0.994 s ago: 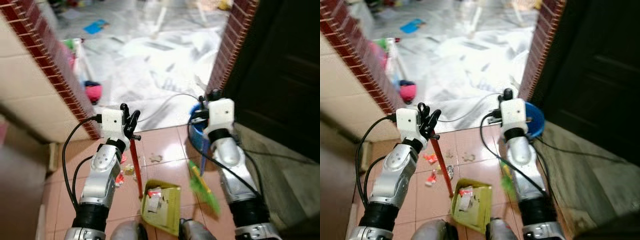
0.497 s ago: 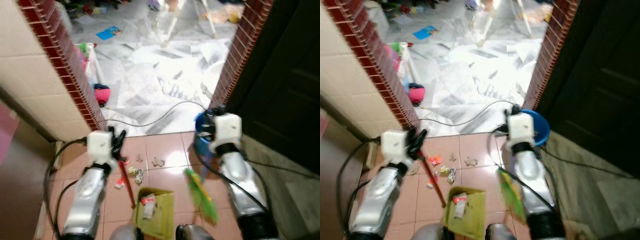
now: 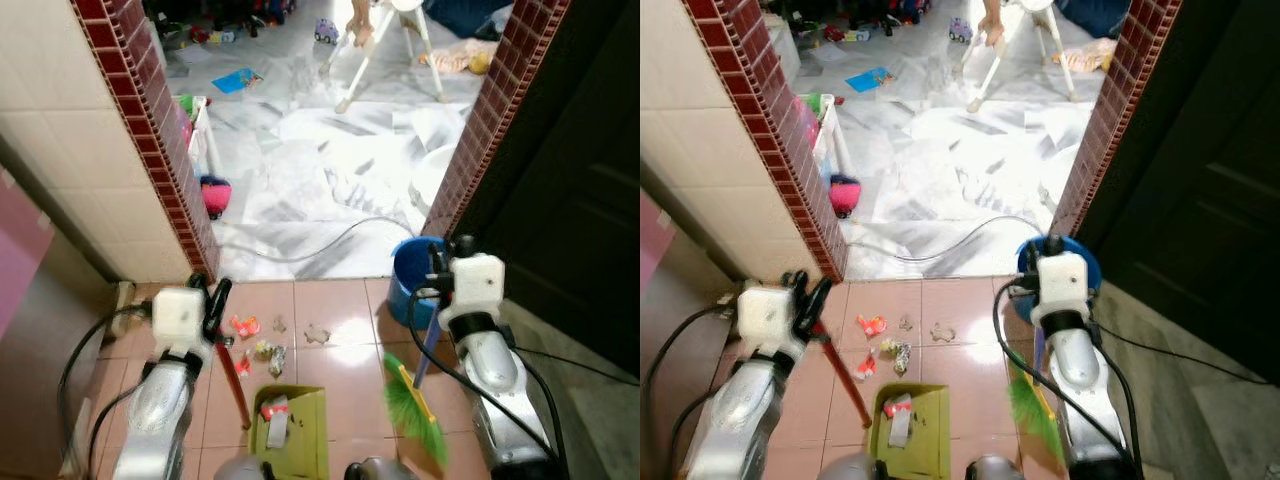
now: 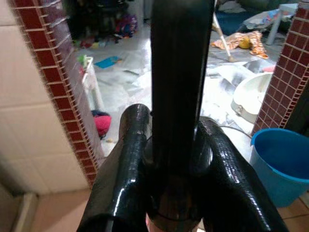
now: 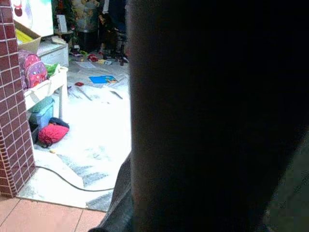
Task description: Sweep floor
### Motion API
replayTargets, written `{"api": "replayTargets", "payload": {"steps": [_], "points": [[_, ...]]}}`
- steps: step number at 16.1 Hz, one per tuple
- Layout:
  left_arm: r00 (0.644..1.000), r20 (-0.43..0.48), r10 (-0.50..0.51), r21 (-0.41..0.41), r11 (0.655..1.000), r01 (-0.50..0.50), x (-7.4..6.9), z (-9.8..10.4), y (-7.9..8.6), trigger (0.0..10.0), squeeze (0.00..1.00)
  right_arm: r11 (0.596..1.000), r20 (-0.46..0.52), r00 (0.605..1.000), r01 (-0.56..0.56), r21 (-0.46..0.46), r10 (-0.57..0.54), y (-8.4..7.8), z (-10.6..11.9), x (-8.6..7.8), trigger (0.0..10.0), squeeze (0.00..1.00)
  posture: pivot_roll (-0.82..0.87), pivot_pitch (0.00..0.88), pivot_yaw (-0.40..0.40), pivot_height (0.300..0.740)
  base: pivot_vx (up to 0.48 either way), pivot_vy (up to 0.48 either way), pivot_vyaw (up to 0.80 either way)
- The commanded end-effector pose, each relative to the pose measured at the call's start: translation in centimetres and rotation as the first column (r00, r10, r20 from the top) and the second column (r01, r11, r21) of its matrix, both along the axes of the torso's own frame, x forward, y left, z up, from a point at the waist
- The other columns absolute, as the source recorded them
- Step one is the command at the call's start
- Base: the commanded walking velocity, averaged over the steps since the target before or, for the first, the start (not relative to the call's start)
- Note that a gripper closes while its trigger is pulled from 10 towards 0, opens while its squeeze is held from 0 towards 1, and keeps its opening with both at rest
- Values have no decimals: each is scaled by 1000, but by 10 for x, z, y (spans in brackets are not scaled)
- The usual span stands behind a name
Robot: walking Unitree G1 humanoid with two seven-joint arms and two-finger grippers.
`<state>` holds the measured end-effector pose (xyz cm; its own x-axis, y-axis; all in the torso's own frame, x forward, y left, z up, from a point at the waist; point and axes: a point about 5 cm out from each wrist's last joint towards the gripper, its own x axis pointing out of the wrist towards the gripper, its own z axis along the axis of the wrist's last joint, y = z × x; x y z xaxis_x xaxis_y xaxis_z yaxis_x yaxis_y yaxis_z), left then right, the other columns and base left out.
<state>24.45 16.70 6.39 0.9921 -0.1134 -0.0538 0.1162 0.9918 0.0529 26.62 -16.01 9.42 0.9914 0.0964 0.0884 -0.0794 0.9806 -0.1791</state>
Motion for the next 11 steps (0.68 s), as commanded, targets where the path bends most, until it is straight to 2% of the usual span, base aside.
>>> {"api": "replayTargets", "payload": {"steps": [1, 2, 4, 6, 8, 11], "points": [[1000, -4, 0, 29, 1000, 0, 3, 0, 1, 10000, 0, 1000, -51, 999, 19, -22, -20, -6, -9, -1, 10000, 0, -42, 0, 2, 740, 0, 0, -800], [1000, -12, 1, 0, 1000, -1, 2, 0, -2, 10000, 0, 1000, -56, 998, 21, -14, -22, -5, -9, 2, 10000, 0, -55, 0, 50, 740, 0, 0, -800], [999, -25, 23, -13, 1000, -24, -2, -3, -2, 10000, 0, 999, -43, 998, 45, -25, -46, -7, -8, 4, 10000, 0, -67, 0, 76, 740, 0, 0, -800], [998, -43, 38, -28, 999, -40, 2, -7, -3, 10000, 0, 995, -51, 994, 96, 6, -96, -14, -10, 8, 10000, 0, -67, 0, 80, 740, 0, 0, -800], [1000, -27, 12, -41, 999, -13, 12, -2, -10, 10000, 0, 995, -39, 995, 97, 15, -96, -14, -6, 14, 10000, 0, -80, 0, 87, 740, 0, 0, -800], [999, -47, -2, -69, 998, -2, 12, -3, -15, 10000, 0, 996, -35, 995, 90, 19, -89, -14, -5, 17, 10000, 0, -82, 0, 78, 740, 0, 0, -800]]}}
